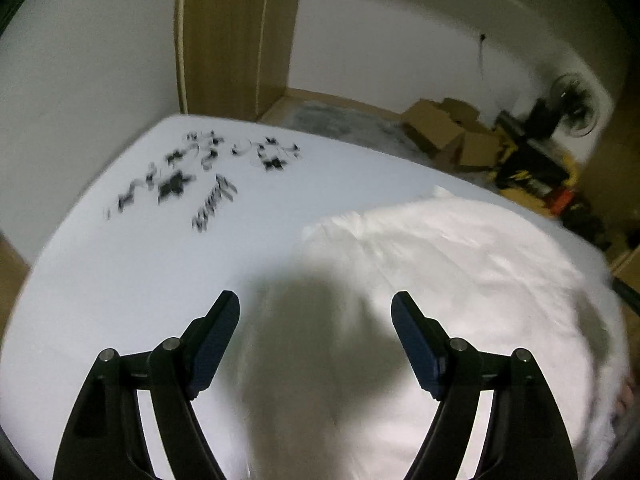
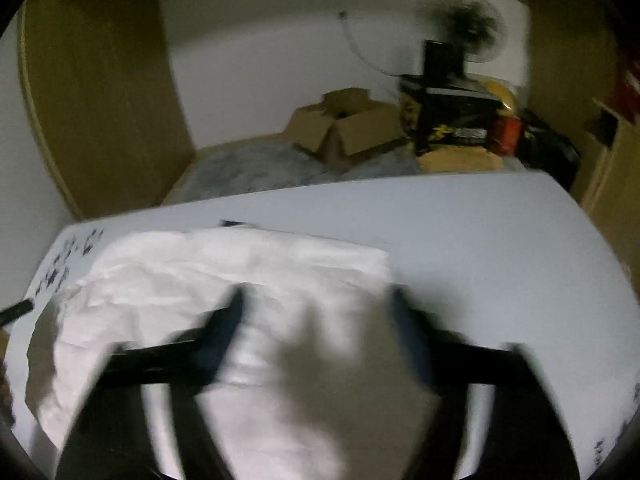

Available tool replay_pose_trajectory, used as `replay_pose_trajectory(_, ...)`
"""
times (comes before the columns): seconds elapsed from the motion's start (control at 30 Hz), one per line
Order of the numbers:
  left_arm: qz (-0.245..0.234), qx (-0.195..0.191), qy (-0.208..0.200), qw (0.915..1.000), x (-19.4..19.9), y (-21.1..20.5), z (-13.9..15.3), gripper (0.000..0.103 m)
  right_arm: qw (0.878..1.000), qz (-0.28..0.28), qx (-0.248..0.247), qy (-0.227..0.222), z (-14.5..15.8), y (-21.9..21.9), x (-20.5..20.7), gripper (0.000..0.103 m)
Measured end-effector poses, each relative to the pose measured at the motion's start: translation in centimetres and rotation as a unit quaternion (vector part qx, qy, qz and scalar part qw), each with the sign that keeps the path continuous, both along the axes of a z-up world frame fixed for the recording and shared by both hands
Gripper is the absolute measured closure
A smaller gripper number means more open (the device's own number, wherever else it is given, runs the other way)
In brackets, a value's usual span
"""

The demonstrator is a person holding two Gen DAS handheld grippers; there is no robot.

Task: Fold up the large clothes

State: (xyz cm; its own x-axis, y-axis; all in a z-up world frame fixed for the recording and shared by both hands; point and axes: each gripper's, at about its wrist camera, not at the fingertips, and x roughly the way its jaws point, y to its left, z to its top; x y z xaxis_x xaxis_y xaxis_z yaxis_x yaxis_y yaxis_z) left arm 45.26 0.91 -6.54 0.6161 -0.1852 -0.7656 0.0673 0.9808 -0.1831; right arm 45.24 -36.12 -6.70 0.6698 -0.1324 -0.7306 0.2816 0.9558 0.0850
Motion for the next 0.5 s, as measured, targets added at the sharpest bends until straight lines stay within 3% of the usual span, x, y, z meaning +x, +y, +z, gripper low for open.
replay_pose_trajectory(0.03,-0.004,-0.013,0.007,0.9999,-1.3,0.0,0.1,0.024,0.999,0.016,0.024,0.023,-0.4,1.2,2.3,0.085)
replay_pose_trajectory(0.07,-0.009,-0.025,0.012,0.9996,-2.5,0.1,0.1,0.024,0.998,0.022,0.038,0.04,-0.9,2.5,3.6,0.087)
replay_pose_trajectory(0.2,-0.017,-0.041,0.022,0.9988,-6.5,0.3,0.1,0.024,0.993,0.03,0.091,0.07,-3.6,5.9,9.8,0.088)
replay_pose_trajectory(0.3,-0.011,-0.053,0.033,0.998,-8.7,1.6,-0.2,0.024,0.978,0.033,0.105,0.175,-10.1,7.9,11.8,0.088)
replay_pose_trajectory(0.33,-0.002,-0.063,0.042,0.9971,-9.3,2.4,-0.4,0.024,0.985,0.041,0.076,0.15,-10.0,8.5,11.7,0.088)
replay_pose_trajectory(0.4,0.011,-0.09,0.044,0.9949,-10.6,3.9,-0.5,0.024,0.984,0.052,0.052,0.161,-9.8,9.2,10.8,0.088)
replay_pose_trajectory(0.5,0.036,-0.107,0.039,0.9929,-11.7,5.9,-0.7,0.024,0.992,0.064,0.048,0.102,-7.2,9.7,4.8,0.088)
